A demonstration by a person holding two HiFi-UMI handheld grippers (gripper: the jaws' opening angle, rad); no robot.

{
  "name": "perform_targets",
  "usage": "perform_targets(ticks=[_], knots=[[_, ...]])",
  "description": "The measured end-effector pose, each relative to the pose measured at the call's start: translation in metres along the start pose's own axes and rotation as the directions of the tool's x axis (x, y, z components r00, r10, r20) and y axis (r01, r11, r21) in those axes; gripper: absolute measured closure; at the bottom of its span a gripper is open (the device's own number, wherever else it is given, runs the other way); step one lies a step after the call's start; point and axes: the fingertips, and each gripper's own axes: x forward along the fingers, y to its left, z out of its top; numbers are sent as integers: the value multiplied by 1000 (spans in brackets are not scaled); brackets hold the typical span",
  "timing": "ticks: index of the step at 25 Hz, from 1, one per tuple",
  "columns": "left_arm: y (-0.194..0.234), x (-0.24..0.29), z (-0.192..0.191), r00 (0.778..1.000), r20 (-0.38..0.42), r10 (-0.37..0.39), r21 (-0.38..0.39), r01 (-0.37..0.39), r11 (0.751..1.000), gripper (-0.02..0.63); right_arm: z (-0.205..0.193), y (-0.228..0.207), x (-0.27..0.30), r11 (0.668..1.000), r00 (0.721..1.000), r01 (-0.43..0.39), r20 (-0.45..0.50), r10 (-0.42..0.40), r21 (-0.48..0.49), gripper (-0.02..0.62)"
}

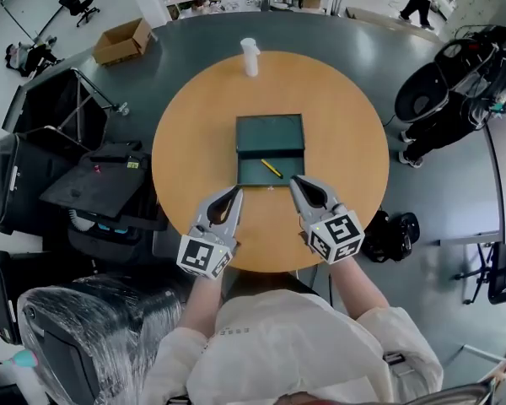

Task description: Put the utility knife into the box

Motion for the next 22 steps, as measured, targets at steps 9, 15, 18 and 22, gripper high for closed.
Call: perform_targets(ticks=[9,15,18,22], knots=[[-32,-40,5,998,48,-47,-15,48,999,595,-7,42,-37,992,1000,7,-13,-8,-122,603],[-52,-105,15,996,59,-62,-6,62,998,594,-12,96,-71,993,999,38,4,-38,-115,603],[-63,-136,14,995,56,-78,0,78,997,594,-20,125,-89,993,999,51,9,-51,-103,603],[-77,-165,16,993,65,-96,2,97,995,594,-34,155,-112,992,997,75,4,-75,-104,603]])
